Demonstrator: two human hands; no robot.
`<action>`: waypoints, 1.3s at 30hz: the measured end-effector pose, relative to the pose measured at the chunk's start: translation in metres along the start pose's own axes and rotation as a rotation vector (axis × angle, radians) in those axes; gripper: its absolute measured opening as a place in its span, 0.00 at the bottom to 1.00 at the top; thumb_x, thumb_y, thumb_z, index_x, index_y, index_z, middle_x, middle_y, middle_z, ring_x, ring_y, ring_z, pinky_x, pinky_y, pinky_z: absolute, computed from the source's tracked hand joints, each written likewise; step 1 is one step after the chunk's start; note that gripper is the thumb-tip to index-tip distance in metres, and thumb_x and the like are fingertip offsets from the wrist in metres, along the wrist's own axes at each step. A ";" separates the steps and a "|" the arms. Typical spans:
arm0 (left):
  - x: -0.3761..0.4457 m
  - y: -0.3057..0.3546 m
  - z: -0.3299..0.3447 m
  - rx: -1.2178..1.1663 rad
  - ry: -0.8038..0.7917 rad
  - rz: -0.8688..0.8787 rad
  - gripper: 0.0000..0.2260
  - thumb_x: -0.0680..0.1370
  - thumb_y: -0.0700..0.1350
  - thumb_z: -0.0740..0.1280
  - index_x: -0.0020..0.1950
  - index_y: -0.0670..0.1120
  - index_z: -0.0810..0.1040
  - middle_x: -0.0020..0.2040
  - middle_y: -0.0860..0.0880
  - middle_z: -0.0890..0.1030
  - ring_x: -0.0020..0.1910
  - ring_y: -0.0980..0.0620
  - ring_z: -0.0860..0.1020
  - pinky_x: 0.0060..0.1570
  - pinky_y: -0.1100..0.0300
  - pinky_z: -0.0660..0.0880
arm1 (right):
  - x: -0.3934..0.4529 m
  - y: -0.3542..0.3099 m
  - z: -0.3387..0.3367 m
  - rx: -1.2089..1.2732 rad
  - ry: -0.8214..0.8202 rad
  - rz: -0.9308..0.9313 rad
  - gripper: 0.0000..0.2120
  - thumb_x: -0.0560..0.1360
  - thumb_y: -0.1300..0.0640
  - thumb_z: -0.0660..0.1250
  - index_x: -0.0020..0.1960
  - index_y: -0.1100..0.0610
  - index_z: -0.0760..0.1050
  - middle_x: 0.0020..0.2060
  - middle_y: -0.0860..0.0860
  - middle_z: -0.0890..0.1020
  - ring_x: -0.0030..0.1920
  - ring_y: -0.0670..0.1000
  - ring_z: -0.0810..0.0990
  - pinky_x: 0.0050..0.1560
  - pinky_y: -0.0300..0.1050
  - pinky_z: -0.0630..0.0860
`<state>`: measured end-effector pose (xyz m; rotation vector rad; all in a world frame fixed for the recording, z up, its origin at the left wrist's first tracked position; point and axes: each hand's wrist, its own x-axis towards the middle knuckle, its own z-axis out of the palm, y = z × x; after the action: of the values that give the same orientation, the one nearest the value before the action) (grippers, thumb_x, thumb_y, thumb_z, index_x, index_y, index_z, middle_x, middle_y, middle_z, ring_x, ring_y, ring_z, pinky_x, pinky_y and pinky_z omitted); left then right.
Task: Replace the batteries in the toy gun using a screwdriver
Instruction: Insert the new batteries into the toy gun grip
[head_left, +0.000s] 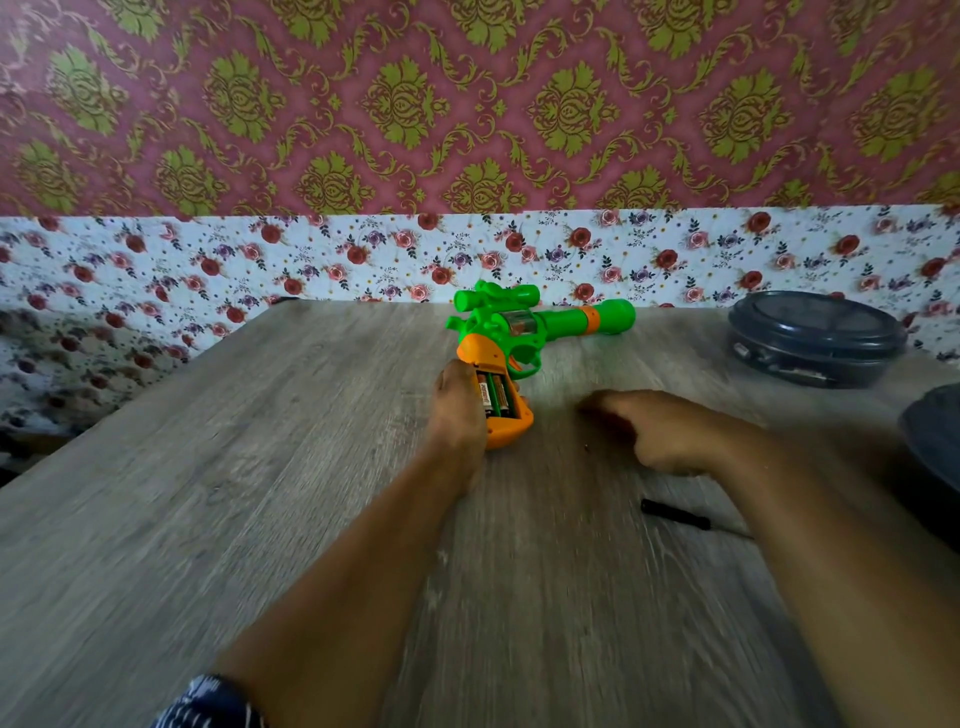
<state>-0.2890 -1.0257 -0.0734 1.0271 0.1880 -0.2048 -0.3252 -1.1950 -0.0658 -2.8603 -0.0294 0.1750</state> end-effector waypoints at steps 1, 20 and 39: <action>0.000 0.000 0.000 0.001 -0.007 0.004 0.13 0.81 0.45 0.51 0.45 0.40 0.70 0.40 0.40 0.73 0.36 0.47 0.72 0.34 0.58 0.71 | 0.000 0.001 -0.001 -0.016 0.018 0.016 0.33 0.73 0.72 0.55 0.73 0.49 0.58 0.70 0.54 0.67 0.66 0.56 0.69 0.59 0.46 0.72; 0.000 -0.007 -0.003 0.267 -0.117 0.184 0.23 0.81 0.59 0.46 0.56 0.47 0.75 0.42 0.46 0.79 0.39 0.51 0.78 0.37 0.60 0.77 | 0.000 -0.054 0.010 0.353 0.452 -0.302 0.22 0.74 0.56 0.66 0.66 0.52 0.67 0.63 0.51 0.72 0.64 0.50 0.68 0.60 0.40 0.63; 0.008 -0.007 -0.008 0.308 -0.218 0.172 0.15 0.83 0.50 0.51 0.64 0.44 0.70 0.48 0.44 0.78 0.39 0.50 0.78 0.30 0.61 0.79 | 0.005 -0.051 0.015 0.605 0.389 -0.326 0.18 0.75 0.68 0.61 0.63 0.56 0.75 0.60 0.52 0.79 0.63 0.49 0.75 0.65 0.42 0.69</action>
<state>-0.2837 -1.0231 -0.0857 1.3107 -0.1340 -0.1909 -0.3224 -1.1416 -0.0665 -2.2007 -0.3062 -0.3755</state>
